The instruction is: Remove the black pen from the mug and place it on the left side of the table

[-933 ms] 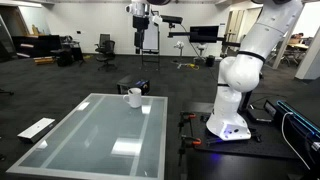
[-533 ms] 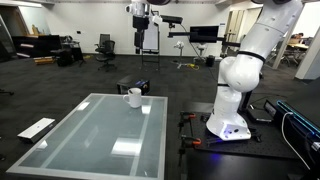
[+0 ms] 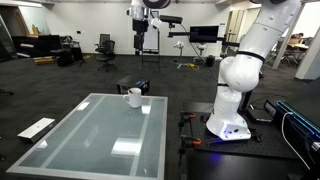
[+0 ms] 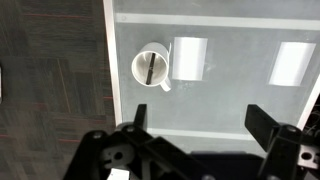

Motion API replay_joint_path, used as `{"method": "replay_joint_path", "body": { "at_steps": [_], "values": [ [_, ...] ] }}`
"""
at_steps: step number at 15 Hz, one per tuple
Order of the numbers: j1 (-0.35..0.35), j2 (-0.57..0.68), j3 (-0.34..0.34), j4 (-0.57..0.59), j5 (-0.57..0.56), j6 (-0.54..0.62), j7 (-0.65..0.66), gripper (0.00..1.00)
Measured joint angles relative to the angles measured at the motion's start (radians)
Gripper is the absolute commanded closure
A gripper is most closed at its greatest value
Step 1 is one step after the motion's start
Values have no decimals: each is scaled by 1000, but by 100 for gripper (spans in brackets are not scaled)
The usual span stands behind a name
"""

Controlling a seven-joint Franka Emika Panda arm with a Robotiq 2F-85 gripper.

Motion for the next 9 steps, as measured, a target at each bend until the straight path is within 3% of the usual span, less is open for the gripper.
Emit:
{"method": "replay_joint_path", "body": {
  "at_steps": [3, 9],
  "values": [
    [-10, 20, -13, -20, 0, 64, 1, 0],
    [-41, 67, -20, -107, -1, 299, 40, 0]
  ]
}}
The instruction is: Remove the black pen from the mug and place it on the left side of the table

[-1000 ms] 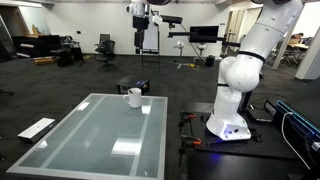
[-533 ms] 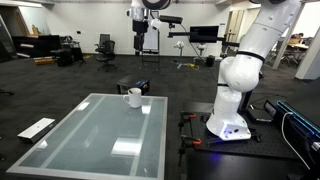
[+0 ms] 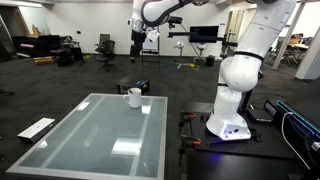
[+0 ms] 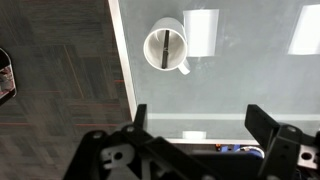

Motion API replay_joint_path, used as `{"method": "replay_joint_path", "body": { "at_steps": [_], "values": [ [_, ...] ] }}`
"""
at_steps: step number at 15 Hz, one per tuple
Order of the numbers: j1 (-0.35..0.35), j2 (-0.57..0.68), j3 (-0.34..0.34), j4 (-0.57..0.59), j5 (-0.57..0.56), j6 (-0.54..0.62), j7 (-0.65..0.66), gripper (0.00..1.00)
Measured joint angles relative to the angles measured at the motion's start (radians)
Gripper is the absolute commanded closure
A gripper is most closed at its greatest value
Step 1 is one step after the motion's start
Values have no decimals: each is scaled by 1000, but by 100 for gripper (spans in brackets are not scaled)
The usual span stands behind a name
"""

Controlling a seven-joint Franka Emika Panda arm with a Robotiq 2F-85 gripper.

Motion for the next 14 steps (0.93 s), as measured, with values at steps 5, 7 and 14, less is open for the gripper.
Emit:
{"method": "replay_joint_path", "body": {
  "at_steps": [5, 7, 14],
  "values": [
    [-18, 58, -3, -54, -1, 149, 46, 0],
    [-25, 85, -5, -66, -1, 193, 61, 0],
    [-44, 190, -26, -84, -1, 284, 59, 0]
  ]
}}
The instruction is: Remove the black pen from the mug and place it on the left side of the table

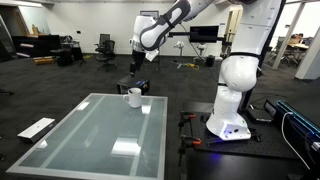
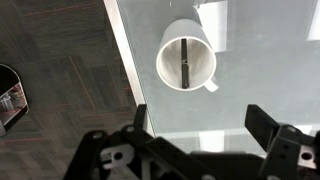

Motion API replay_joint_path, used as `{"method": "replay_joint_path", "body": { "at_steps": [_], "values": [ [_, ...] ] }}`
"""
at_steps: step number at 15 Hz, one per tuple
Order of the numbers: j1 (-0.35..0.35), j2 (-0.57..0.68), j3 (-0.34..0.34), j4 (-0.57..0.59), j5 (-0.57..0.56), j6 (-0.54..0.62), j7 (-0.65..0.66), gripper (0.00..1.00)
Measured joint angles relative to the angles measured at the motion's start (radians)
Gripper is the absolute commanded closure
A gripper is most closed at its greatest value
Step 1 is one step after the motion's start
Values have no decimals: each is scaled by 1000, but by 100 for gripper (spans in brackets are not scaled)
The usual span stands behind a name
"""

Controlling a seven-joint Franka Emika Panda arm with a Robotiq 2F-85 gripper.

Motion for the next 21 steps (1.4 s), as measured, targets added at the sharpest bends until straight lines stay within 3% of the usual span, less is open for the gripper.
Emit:
{"method": "replay_joint_path", "body": {
  "at_steps": [10, 19, 20, 21],
  "values": [
    [2, 30, -6, -1, 10, 11, -5, 0],
    [23, 99, 3, -24, 155, 14, -123, 0],
    [23, 108, 3, -24, 160, 21, -125, 2],
    [23, 115, 3, -24, 161, 31, -125, 10]
  ]
}}
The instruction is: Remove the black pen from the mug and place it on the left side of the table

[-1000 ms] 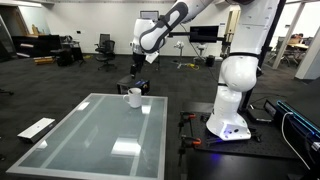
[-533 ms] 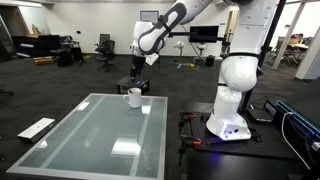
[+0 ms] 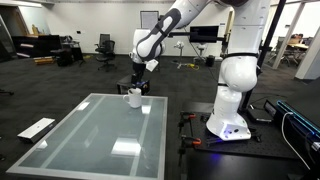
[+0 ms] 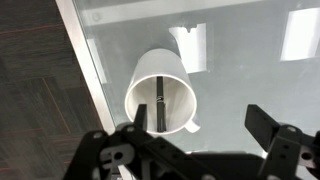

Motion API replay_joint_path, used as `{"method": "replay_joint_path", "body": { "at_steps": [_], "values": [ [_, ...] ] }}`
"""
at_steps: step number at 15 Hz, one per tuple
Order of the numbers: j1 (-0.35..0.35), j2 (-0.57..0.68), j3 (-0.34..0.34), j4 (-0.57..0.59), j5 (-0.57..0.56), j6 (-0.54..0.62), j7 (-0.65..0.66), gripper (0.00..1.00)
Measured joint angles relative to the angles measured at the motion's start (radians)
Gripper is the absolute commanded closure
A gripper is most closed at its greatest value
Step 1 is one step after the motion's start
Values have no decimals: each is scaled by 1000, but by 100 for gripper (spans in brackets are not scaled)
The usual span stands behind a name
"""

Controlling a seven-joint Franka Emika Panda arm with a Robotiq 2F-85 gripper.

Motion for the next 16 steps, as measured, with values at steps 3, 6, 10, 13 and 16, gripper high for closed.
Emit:
{"method": "replay_joint_path", "body": {
  "at_steps": [3, 6, 10, 13, 16],
  "values": [
    [-1, 15, 0, 4, 0, 15, -17, 33],
    [-1, 26, 0, 12, 1, 19, -57, 45],
    [-8, 37, 0, 29, 9, 19, -118, 44],
    [-21, 46, 0, 42, 16, 19, -165, 48],
    [-35, 61, 0, 56, 39, 19, -213, 66]
  ]
}}
